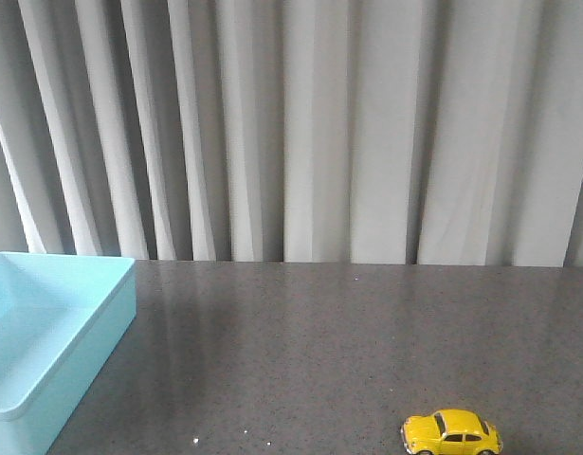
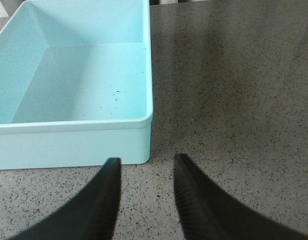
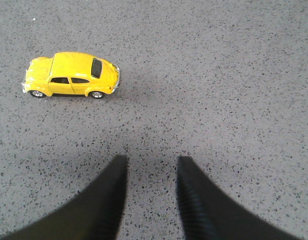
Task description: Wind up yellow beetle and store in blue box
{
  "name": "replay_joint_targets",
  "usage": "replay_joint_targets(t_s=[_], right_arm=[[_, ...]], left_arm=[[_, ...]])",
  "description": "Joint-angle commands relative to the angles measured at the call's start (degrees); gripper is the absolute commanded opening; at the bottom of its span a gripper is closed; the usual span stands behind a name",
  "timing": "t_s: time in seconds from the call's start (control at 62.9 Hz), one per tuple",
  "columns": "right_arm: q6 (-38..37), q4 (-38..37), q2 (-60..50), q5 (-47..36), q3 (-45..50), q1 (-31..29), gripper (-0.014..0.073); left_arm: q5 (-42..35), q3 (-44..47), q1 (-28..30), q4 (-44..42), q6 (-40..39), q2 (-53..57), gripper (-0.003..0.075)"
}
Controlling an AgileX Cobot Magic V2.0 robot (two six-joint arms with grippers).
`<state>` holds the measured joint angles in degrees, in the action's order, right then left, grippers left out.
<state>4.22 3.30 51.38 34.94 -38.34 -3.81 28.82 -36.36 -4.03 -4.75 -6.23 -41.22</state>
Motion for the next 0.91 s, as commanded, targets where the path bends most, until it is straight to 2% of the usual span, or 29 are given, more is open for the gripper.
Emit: replay_joint_targets(t_s=[0.0,0.095,0.175,0.254,0.493,0.763,0.89], right_arm=[[1.08,0.35,-0.04,-3.12,-1.98,-0.38,0.0457],[1.08,0.24,-0.04,-3.52,-1.98,-0.38,0.0539],[0.75,0.45,-0.04,-3.52,-1.98,-0.38,0.0564],[-1.55,1.64,-0.04,-3.47,-1.98,-0.38,0.0566],[0.09,3.40,-0.04,-4.46,-2.76,-0.38,0.0608],[6.73,9.26,5.11,1.98,-12.29,-0.13,0.0598],[7.97,8.09,10.42,3.74,-16.17,3.98,0.0601]], left_arm=[[-3.88,-1.71,0.00,0.11,-0.02,-0.07,0.0446],[-4.00,-1.71,0.00,0.11,-0.02,-0.07,0.0530],[-3.95,-1.71,0.00,0.11,-0.02,-0.07,0.0557],[-3.90,-1.71,0.00,0.11,-0.02,-0.07,0.0557],[-3.90,-1.71,-0.05,0.65,-0.02,-0.07,0.0557],[-4.18,-1.71,-2.53,2.06,0.03,-0.07,0.0557],[-4.18,-1.71,-5.24,1.63,0.20,-0.07,0.0557]])
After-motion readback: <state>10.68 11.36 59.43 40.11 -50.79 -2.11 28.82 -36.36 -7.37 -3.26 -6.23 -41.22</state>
